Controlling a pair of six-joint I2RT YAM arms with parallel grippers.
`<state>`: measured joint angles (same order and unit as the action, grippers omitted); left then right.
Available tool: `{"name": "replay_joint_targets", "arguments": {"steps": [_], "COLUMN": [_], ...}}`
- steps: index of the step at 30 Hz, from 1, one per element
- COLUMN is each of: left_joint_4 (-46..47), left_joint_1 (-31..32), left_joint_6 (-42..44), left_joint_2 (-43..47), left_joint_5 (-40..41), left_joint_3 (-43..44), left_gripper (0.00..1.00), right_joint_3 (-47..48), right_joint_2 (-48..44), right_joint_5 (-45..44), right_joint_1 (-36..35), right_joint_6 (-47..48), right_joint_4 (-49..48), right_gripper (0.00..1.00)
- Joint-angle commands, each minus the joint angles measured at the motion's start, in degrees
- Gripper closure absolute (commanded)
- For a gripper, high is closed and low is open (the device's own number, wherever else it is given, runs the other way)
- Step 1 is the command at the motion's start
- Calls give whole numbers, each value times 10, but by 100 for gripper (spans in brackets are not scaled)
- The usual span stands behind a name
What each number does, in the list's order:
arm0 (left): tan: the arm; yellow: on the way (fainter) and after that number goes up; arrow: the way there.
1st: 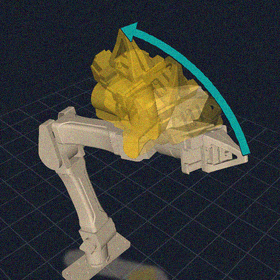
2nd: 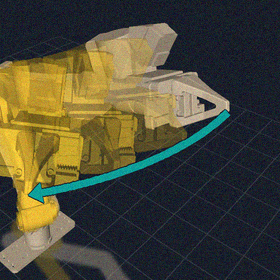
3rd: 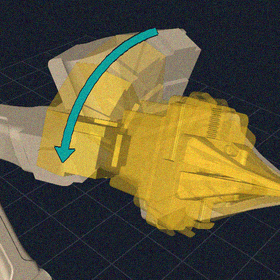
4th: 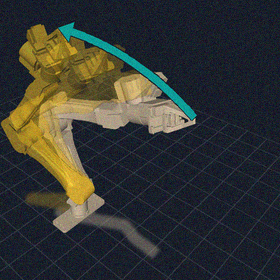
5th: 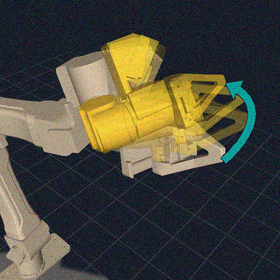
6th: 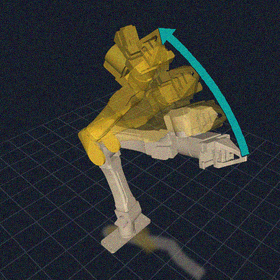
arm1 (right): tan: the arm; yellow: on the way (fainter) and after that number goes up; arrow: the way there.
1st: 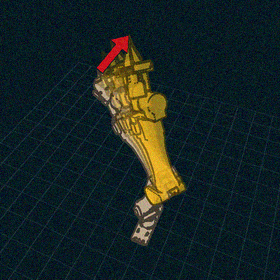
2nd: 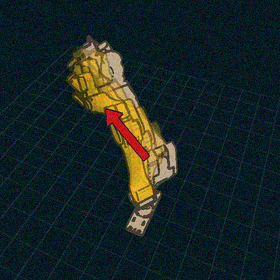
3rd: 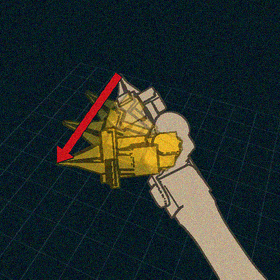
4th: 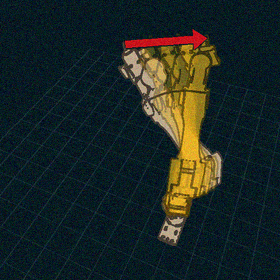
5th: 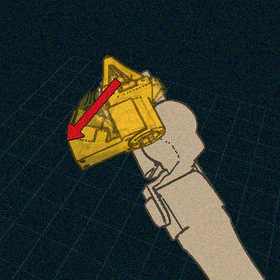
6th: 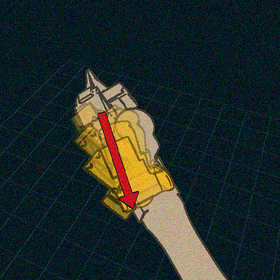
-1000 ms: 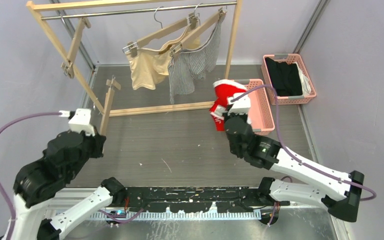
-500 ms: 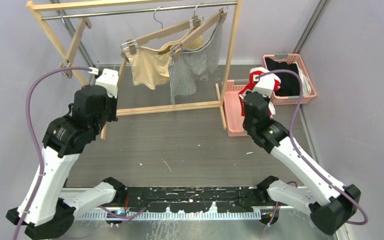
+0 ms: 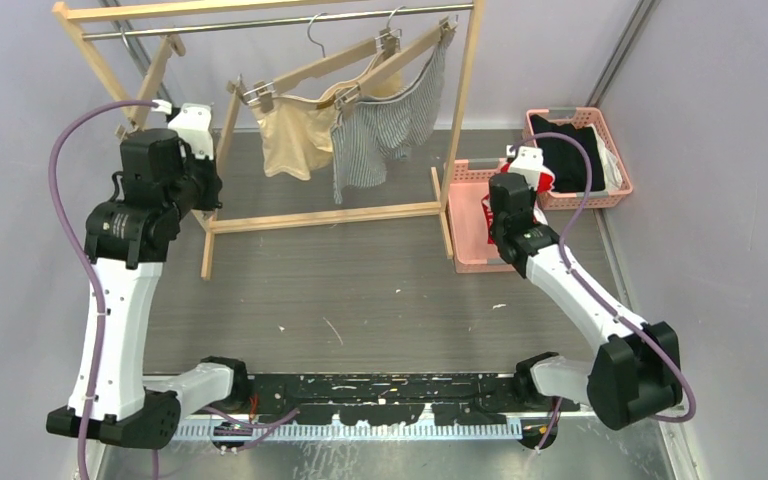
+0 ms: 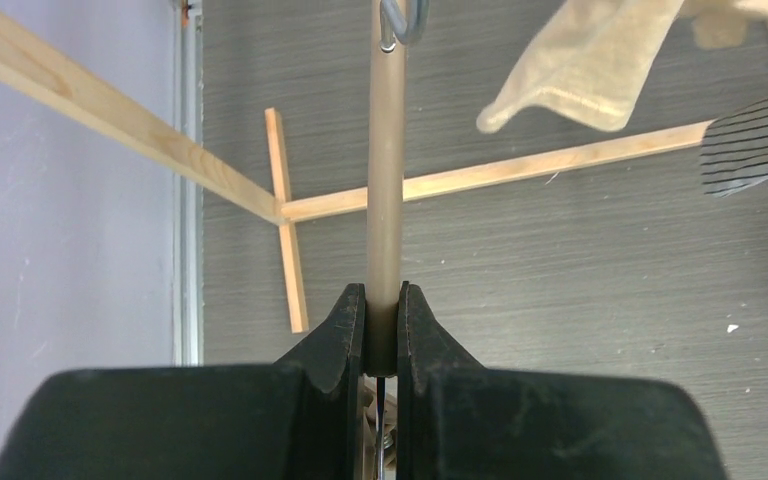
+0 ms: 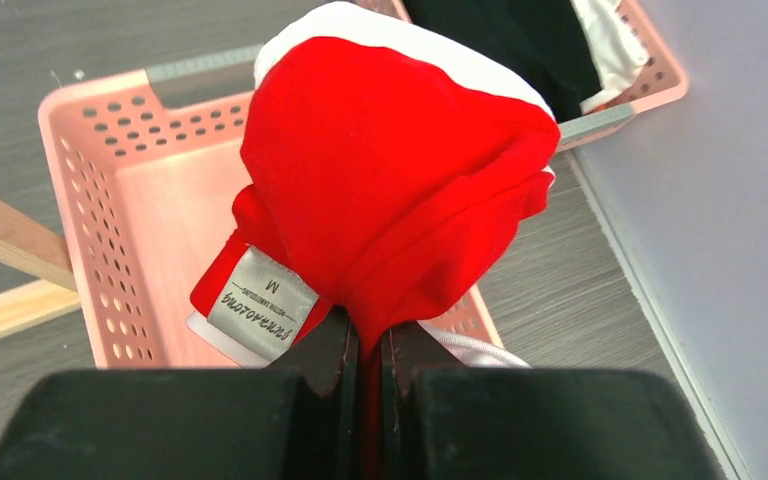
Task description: Remove the underwear clipped to the hanger
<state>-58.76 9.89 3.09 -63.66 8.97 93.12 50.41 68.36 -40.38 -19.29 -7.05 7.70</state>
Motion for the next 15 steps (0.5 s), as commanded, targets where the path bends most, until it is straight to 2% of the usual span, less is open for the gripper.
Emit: {"name": "replay_joint_targets", "arguments": {"steps": [1, 15], "left_joint_4": [62, 54], "left_joint_1": [-30, -82], "left_joint_6": [4, -8], "left_joint_2": [-9, -79], "left_joint_5": [-71, -127], "left_joint_3": [51, 189], "left_gripper": [100, 100], "right_joint_3": [-3, -17], "right_joint_2": [22, 151], "right_joint_5": [41, 74], "right_joint_1": [11, 24], "right_joint_6": [-19, -52], "right_joint_4": [-55, -98], "right_gripper": [99, 99]}}
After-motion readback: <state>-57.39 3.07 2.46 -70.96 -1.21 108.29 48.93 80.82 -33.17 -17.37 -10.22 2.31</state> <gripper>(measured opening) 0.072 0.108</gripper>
